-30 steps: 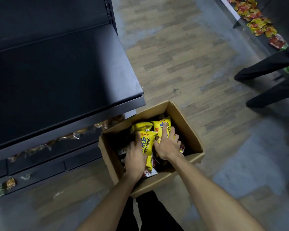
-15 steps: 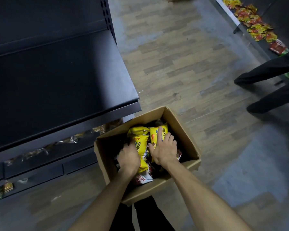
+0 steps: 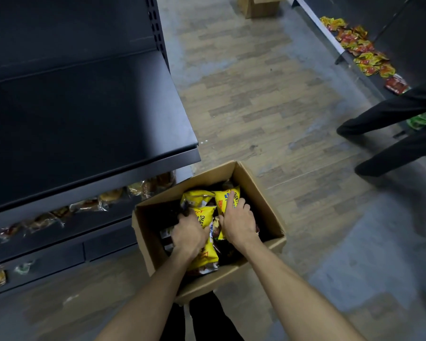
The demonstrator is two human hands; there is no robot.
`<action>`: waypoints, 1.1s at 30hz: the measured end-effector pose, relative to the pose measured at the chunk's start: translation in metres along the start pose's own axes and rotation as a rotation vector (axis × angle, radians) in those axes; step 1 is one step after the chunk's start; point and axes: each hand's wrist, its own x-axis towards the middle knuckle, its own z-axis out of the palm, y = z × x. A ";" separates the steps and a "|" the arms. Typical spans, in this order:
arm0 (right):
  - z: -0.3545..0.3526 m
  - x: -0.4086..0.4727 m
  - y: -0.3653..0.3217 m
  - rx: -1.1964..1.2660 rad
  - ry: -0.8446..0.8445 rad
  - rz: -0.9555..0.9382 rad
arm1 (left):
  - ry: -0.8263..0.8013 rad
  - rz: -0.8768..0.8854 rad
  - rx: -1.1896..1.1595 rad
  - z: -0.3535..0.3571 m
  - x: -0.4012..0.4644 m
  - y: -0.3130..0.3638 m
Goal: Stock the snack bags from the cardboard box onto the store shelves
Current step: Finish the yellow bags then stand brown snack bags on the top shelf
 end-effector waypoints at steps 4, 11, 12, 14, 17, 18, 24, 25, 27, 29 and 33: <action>-0.022 -0.008 0.000 0.036 0.086 -0.007 | 0.104 0.057 -0.099 -0.019 -0.013 -0.013; -0.043 -0.052 -0.014 0.159 0.182 0.042 | 0.281 0.203 -0.215 -0.052 -0.043 -0.041; -0.046 -0.060 -0.019 0.170 0.202 0.041 | 0.302 0.234 -0.205 -0.058 -0.048 -0.046; -0.053 -0.079 -0.031 0.189 0.248 0.042 | 0.331 0.281 -0.188 -0.071 -0.060 -0.058; -0.066 -0.110 -0.054 0.217 0.299 0.045 | 0.372 0.344 -0.191 -0.096 -0.081 -0.079; -0.070 -0.121 -0.062 0.229 0.313 0.045 | 0.390 0.375 -0.191 -0.103 -0.090 -0.087; -0.099 -0.190 -0.119 0.291 0.392 0.014 | 0.542 0.448 -0.222 -0.144 -0.147 -0.149; -0.103 -0.199 -0.130 0.284 0.413 -0.008 | 0.568 0.447 -0.227 -0.149 -0.156 -0.162; -0.110 -0.216 -0.153 0.279 0.453 -0.065 | 0.624 0.433 -0.226 -0.160 -0.172 -0.190; -0.116 -0.229 -0.179 0.297 0.478 -0.121 | 0.685 0.413 -0.221 -0.173 -0.186 -0.220; -0.126 -0.245 -0.234 0.318 0.496 -0.220 | 0.764 0.330 -0.234 -0.199 -0.208 -0.274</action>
